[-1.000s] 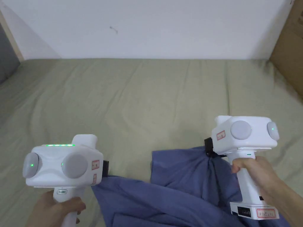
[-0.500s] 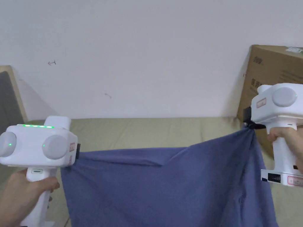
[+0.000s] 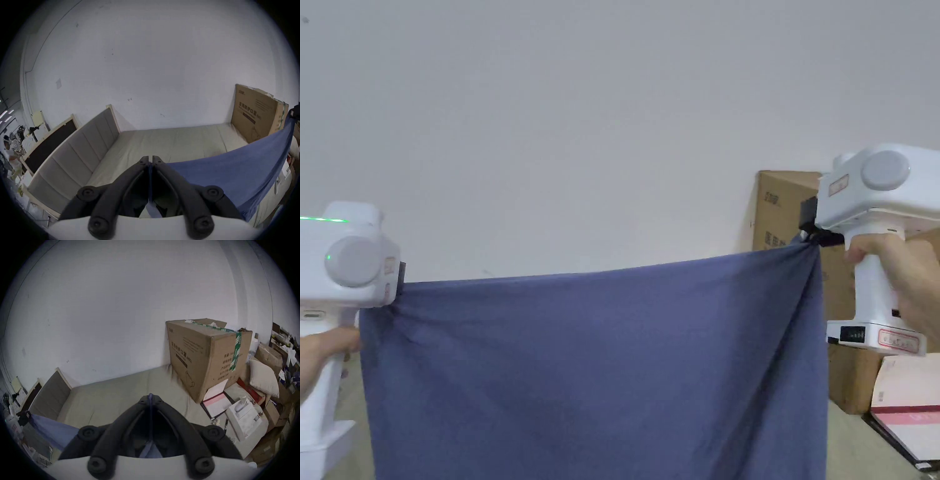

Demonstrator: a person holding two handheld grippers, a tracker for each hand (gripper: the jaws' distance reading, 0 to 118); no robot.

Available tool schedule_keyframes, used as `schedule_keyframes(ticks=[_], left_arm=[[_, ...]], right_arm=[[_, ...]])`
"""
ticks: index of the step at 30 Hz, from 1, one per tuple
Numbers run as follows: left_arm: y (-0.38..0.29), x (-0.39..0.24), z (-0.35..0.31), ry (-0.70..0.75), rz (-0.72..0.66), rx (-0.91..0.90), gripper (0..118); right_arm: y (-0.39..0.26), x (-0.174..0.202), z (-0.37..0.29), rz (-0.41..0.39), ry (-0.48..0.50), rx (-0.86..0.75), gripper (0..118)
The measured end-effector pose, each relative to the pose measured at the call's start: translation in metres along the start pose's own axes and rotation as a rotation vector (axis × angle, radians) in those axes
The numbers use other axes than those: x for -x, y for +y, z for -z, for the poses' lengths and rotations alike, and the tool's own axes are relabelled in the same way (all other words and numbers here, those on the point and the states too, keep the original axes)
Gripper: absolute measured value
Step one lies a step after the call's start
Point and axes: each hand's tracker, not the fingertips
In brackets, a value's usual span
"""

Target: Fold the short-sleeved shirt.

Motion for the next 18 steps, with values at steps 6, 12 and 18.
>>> schedule_keyframes(ticks=[6,12,18], left_arm=[[0.074,0.011,0.025,0.061,-0.052,-0.085,2],[0.166,0.021,0.069,0.089,-0.099,-0.139,2],[0.239,0.026,0.105,0.136,-0.127,-0.245,2]], right_arm=[[0.058,0.031,0.022,-0.002,-0.027,-0.079,1],[0.137,0.076,0.056,-0.037,-0.042,-0.171,1],[0.209,0.117,0.081,-0.002,-0.062,-0.288,1]])
